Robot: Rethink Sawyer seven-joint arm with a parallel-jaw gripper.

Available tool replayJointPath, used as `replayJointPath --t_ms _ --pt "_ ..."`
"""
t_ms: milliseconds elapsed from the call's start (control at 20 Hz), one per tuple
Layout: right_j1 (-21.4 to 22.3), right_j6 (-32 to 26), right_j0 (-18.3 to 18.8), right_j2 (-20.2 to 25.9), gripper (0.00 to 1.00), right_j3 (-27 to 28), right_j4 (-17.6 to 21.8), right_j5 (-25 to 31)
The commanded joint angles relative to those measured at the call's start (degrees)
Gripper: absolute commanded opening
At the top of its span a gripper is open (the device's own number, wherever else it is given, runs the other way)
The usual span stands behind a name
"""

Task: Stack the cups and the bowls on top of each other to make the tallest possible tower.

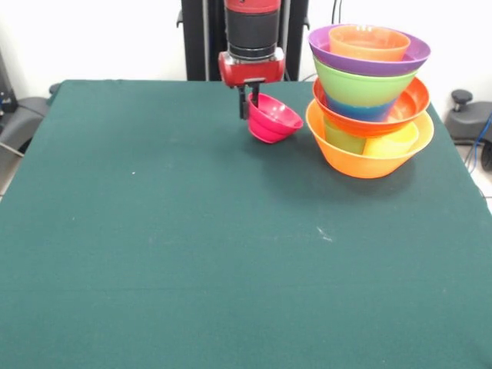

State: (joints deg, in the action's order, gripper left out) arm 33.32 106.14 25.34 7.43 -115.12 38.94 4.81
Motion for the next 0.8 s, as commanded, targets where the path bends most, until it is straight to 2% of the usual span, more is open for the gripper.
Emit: replayJointPath --t_ms 50,150,250,400,450,600,650,800 --pt "-3.0 -1.6 2.9 5.2 0.0 5.1 3.7 1.8" --pt "-1.6 -2.7 4.6 6.6 0.0 4.3 3.4 3.2" --pt "2.3 -4.2 6.8 8.8 0.0 1.7 2.1 5.9" --pt "5.0 -4.3 7.9 9.9 0.0 -0.1 0.4 8.2" --pt "7.7 -4.9 9.3 11.4 0.0 -1.9 -1.0 9.9" --pt "10.5 -4.9 10.7 13.1 0.0 -3.6 -2.8 12.2" --pt "13.1 -5.5 12.1 14.7 0.0 -5.2 -4.6 13.8" --pt "15.8 -6.0 14.6 18.0 0.0 -7.0 -7.3 16.4"
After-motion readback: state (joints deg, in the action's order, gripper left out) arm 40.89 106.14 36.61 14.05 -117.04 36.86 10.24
